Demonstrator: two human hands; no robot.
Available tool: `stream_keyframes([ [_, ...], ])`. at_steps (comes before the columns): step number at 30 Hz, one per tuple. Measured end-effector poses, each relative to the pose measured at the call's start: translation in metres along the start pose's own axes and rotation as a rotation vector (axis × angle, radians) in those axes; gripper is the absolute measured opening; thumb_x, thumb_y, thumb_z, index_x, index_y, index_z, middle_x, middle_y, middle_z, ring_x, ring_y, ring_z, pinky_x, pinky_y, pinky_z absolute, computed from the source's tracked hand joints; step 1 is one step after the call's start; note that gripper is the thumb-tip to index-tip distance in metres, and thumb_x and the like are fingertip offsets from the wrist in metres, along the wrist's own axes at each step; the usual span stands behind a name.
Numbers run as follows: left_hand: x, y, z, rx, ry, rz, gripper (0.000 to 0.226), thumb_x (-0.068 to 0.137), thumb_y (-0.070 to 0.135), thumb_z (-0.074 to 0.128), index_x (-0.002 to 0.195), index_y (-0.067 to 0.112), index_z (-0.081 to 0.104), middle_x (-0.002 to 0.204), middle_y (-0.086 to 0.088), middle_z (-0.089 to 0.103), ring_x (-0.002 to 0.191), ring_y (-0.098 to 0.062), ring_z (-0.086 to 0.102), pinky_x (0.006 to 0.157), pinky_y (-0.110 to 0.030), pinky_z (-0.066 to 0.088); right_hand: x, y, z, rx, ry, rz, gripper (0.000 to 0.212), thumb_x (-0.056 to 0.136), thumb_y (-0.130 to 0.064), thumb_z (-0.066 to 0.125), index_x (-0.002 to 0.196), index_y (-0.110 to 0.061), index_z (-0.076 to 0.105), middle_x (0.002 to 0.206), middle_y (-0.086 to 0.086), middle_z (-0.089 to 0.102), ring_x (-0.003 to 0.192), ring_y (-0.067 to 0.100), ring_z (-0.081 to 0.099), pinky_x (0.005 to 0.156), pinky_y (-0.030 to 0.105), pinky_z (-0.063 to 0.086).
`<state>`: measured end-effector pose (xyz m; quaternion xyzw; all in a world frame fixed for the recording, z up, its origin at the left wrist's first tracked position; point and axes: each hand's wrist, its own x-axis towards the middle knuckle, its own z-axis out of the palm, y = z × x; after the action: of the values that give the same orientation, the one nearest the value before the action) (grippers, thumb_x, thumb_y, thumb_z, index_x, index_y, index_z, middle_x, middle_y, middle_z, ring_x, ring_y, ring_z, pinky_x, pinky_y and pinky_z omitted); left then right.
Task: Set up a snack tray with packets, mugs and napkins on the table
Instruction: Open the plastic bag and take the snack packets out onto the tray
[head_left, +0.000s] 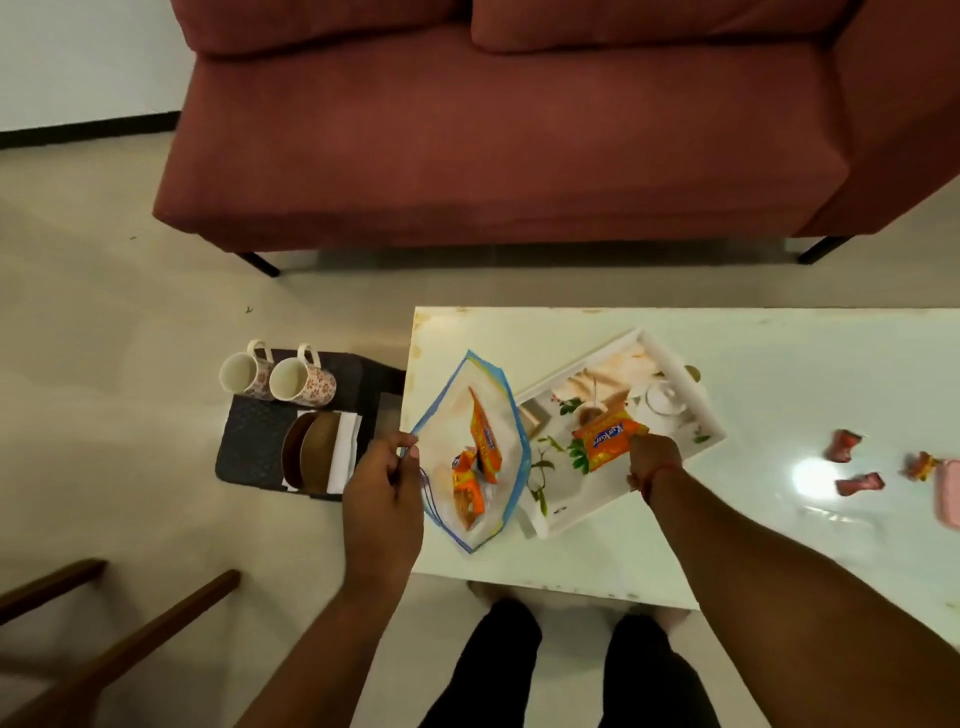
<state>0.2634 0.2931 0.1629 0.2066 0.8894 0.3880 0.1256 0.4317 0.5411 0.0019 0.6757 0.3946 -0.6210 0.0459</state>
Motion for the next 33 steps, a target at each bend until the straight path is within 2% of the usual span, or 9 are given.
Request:
stream_keyframes([
  [4, -0.003, -0.013, -0.004, 0.001, -0.06, 0.004, 0.029, 0.091, 0.051, 0.042, 0.105, 0.031, 0.06, 0.094, 0.007, 0.067, 0.085, -0.009, 0.067, 0.061, -0.005, 0.048, 0.001, 0.023, 0.02, 0.192, -0.018, 0.183, 0.022, 0.1, -0.006, 0.042, 0.118, -0.007, 0.055, 0.075, 0.011, 0.049, 0.062, 0.019, 0.048, 0.048, 0.026, 0.047],
  [8, -0.005, -0.013, -0.004, 0.038, -0.122, 0.03, 0.026, 0.092, 0.049, 0.042, 0.106, 0.035, 0.058, 0.1, 0.008, 0.066, 0.087, -0.011, 0.067, 0.064, -0.01, 0.052, -0.025, 0.022, 0.014, 0.023, -0.078, 0.162, 0.017, 0.097, -0.012, 0.054, 0.113, -0.008, 0.054, 0.097, 0.014, 0.06, 0.073, 0.021, 0.06, 0.058, 0.032, 0.049],
  [12, -0.008, 0.003, -0.004, 0.05, -0.169, 0.1, 0.023, 0.096, 0.036, 0.046, 0.109, 0.026, 0.062, 0.102, 0.011, 0.063, 0.09, -0.008, 0.064, 0.074, -0.016, 0.053, -0.076, -0.001, -0.01, -0.37, -0.165, -0.139, 0.025, 0.094, -0.012, 0.057, 0.119, -0.012, 0.051, 0.096, 0.016, 0.058, 0.074, 0.025, 0.057, 0.057, 0.027, 0.04],
  [15, -0.013, 0.019, -0.003, 0.039, -0.191, 0.153, 0.025, 0.095, 0.039, 0.044, 0.107, 0.026, 0.062, 0.101, 0.015, 0.061, 0.093, 0.006, 0.06, 0.074, -0.004, 0.046, -0.119, -0.021, -0.029, -0.738, -0.155, -0.561, 0.017, 0.095, -0.015, 0.055, 0.11, -0.015, 0.062, 0.102, 0.008, 0.066, 0.09, 0.023, 0.062, 0.069, 0.027, 0.043],
  [17, -0.018, 0.03, 0.001, 0.033, -0.211, 0.181, 0.021, 0.096, 0.035, 0.047, 0.106, 0.025, 0.063, 0.1, 0.016, 0.061, 0.097, 0.011, 0.057, 0.075, 0.0, 0.043, -0.156, -0.032, -0.036, -0.767, -0.104, -0.834, 0.016, 0.096, -0.013, 0.053, 0.102, -0.019, 0.067, 0.102, 0.001, 0.067, 0.092, 0.015, 0.06, 0.078, 0.026, 0.045],
  [21, -0.027, 0.054, 0.013, 0.039, -0.219, 0.233, 0.017, 0.098, 0.027, 0.05, 0.107, 0.023, 0.064, 0.104, 0.011, 0.066, 0.09, -0.004, 0.063, 0.077, -0.007, 0.047, -0.216, -0.04, -0.031, -0.832, -0.184, -1.138, 0.021, 0.096, -0.013, 0.052, 0.109, -0.019, 0.067, 0.111, 0.001, 0.064, 0.101, 0.015, 0.057, 0.091, 0.028, 0.047],
  [24, -0.036, 0.078, 0.022, 0.055, -0.187, 0.311, 0.014, 0.098, 0.021, 0.053, 0.106, 0.023, 0.064, 0.102, 0.01, 0.067, 0.088, -0.004, 0.062, 0.078, -0.013, 0.05, -0.224, -0.039, -0.014, -1.177, -0.25, -1.055, 0.029, 0.094, -0.009, 0.052, 0.119, -0.012, 0.064, 0.124, 0.015, 0.055, 0.114, 0.031, 0.056, 0.098, 0.038, 0.045],
  [28, -0.047, 0.108, 0.036, 0.065, -0.151, 0.367, 0.015, 0.098, 0.02, 0.053, 0.106, 0.024, 0.065, 0.101, 0.011, 0.066, 0.087, -0.001, 0.06, 0.078, -0.005, 0.044, -0.208, -0.057, -0.005, -1.403, -0.082, -0.74, 0.037, 0.099, -0.024, 0.049, 0.132, -0.007, 0.051, 0.137, 0.023, 0.049, 0.128, 0.038, 0.045, 0.105, 0.039, 0.041],
  [33, -0.056, 0.138, 0.052, 0.061, -0.081, 0.382, 0.013, 0.098, 0.024, 0.052, 0.105, 0.024, 0.064, 0.099, 0.014, 0.064, 0.085, 0.01, 0.056, 0.076, 0.002, 0.041, -0.186, -0.08, -0.034, -1.276, -0.019, -0.681, 0.041, 0.095, -0.028, 0.057, 0.127, -0.003, 0.055, 0.135, 0.02, 0.052, 0.124, 0.034, 0.05, 0.105, 0.037, 0.04],
])
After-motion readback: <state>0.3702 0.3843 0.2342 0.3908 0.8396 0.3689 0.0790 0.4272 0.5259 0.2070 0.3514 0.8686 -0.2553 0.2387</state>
